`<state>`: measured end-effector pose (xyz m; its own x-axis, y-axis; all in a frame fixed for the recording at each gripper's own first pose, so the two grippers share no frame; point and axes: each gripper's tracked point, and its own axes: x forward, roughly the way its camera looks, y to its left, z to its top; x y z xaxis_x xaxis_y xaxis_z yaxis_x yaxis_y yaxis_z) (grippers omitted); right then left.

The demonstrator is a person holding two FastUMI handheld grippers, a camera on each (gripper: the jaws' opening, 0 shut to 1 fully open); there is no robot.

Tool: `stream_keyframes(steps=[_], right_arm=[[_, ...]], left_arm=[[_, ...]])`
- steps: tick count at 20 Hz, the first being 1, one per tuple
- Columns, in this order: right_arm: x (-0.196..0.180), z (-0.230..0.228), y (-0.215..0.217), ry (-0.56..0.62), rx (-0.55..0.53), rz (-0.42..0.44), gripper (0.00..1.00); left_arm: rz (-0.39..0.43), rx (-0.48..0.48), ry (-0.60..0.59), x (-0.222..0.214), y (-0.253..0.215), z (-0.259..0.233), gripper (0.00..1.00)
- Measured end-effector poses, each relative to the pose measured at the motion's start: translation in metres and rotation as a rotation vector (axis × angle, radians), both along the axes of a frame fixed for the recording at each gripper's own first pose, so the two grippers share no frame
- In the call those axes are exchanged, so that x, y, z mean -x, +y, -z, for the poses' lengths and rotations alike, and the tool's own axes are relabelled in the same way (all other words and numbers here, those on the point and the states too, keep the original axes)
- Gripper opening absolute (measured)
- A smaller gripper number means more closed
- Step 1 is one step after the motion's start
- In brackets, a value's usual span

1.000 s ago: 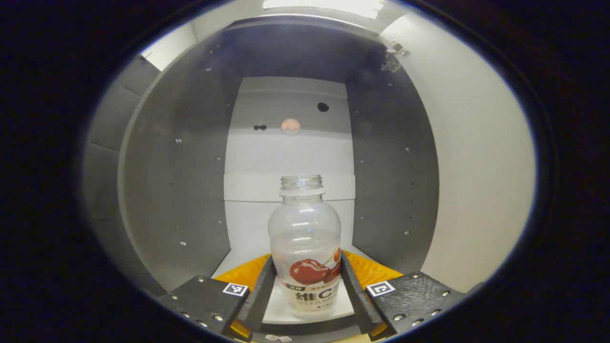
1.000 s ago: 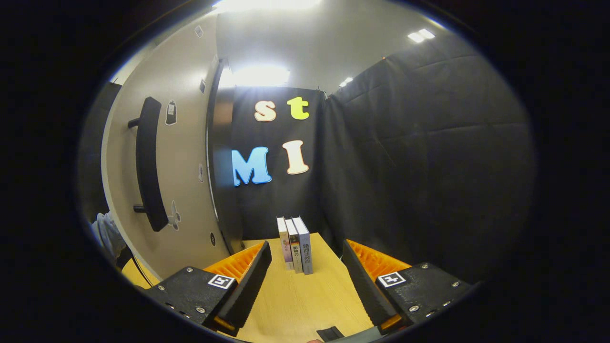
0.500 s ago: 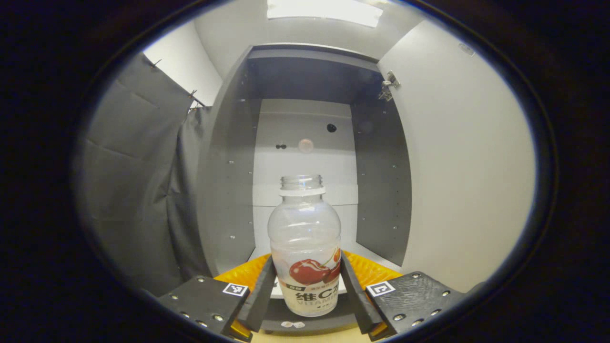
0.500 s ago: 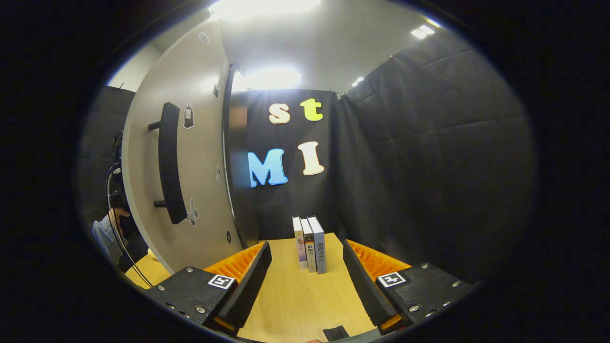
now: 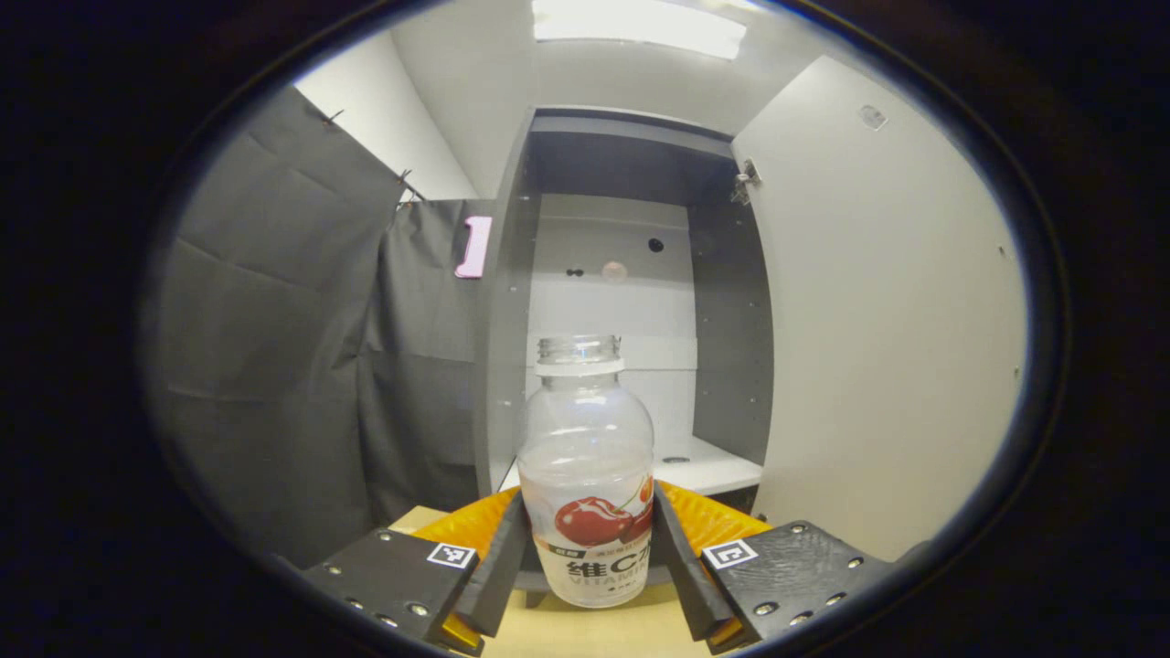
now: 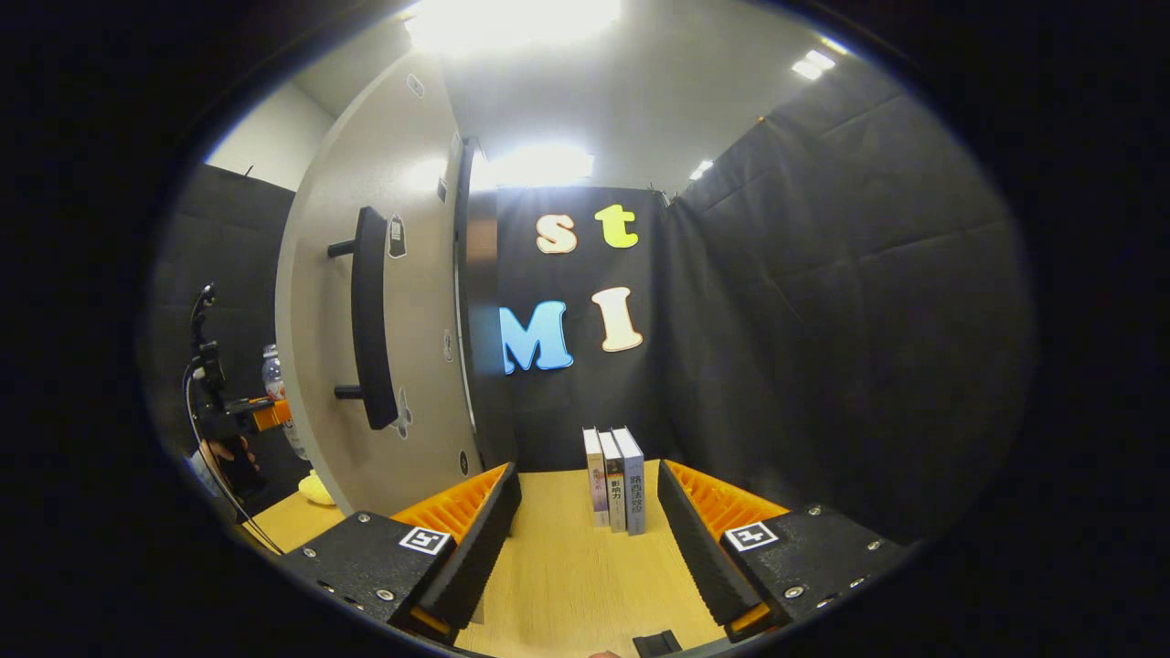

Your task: Open the cabinet door with the right hand, grasp the bottle in the cabinet with the left hand and place it on the coaster, then close the cabinet door with the right hand.

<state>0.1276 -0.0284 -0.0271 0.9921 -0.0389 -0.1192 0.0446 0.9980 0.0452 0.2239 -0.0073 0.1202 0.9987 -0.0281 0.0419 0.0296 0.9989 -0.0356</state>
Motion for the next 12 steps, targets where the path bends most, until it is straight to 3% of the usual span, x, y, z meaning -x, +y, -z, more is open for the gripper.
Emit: stream_keyframes(steps=[1,2,4,12], right_arm=[[0.0015,0.0003,0.0013,0.001,-0.006,0.001,0.93],[0.002,0.0002,0.0013,0.0,-0.014,0.003,0.91],[0.0028,0.001,0.0011,-0.001,-0.029,0.009,0.91],[0.0051,0.0091,0.0057,0.026,-0.032,0.007,0.93]], left_arm=[[-0.003,0.005,0.01,0.0001,0.0012,0.0001,0.71],[-0.01,0.009,0.018,-0.0002,0.0042,-0.0012,0.79],[-0.023,0.014,0.025,-0.0026,0.0072,-0.0024,0.75],[-0.048,0.074,0.059,0.0,0.0056,-0.0024,0.75]])
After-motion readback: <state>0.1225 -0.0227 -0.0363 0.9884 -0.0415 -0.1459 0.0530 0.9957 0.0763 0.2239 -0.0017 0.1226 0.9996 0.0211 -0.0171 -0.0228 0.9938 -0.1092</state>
